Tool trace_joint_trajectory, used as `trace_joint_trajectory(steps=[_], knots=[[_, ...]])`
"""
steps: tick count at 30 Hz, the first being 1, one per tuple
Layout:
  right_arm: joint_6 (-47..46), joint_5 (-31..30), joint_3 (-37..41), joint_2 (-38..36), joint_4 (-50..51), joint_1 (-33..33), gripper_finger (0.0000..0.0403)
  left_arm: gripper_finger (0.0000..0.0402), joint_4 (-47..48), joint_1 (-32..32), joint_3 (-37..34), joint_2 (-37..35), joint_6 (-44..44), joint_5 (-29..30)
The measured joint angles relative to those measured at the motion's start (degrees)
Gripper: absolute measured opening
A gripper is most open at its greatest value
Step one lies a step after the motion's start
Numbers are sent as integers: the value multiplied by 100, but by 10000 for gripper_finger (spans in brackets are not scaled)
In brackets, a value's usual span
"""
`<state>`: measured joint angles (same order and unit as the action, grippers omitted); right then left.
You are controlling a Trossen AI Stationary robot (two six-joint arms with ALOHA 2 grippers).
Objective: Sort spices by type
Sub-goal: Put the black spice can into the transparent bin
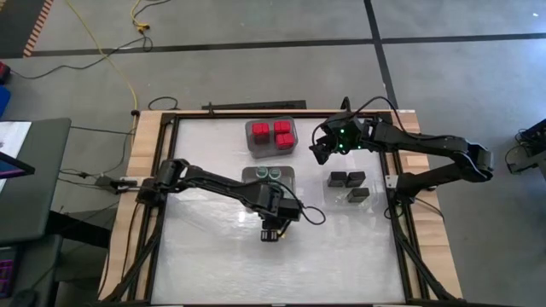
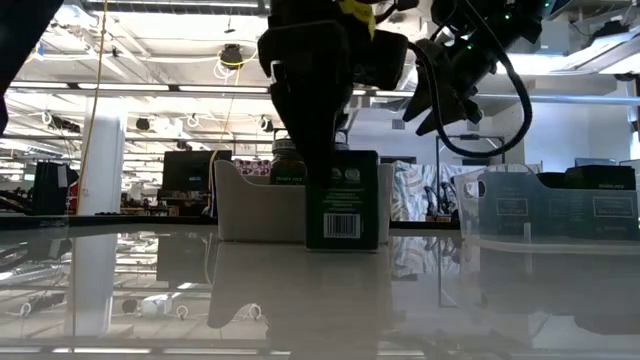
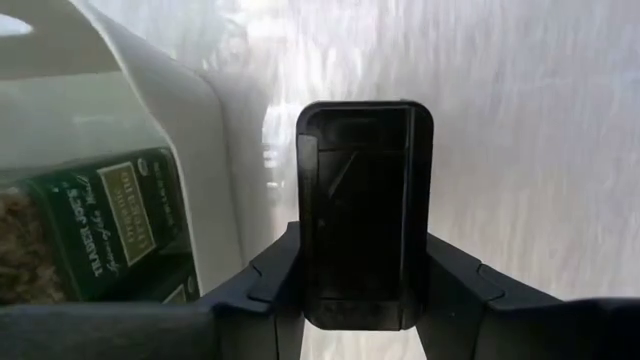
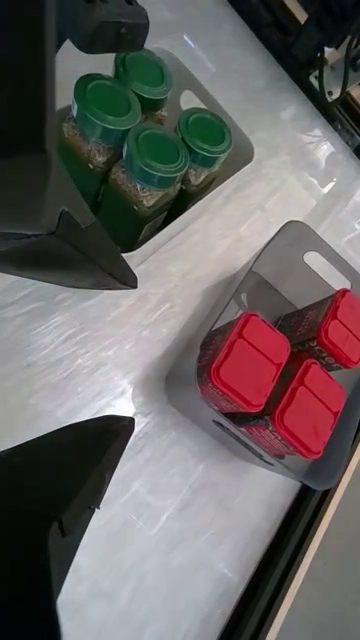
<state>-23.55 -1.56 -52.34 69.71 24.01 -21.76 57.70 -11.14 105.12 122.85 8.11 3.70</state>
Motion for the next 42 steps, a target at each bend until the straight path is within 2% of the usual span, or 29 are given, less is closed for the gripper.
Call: trace_joint_trajectory(steps=[14, 21, 32, 36, 42], knots=[[9, -2, 0, 0, 2, -13, 244, 147, -391, -291, 0, 0, 401, -39], [20, -1, 0, 0, 10, -13, 244, 147, -856, -305, 0, 4, 1085, -41], [29, 0, -2, 0, 302, -13, 244, 148, -894, -282, 0, 4, 2132, -199], [428, -2, -2, 0, 413, -13, 244, 167, -968, -367, 0, 4, 2409, -196], [439, -2, -2, 0, 575, -13, 244, 219, -1039, -466, 0, 4, 2881, -172]])
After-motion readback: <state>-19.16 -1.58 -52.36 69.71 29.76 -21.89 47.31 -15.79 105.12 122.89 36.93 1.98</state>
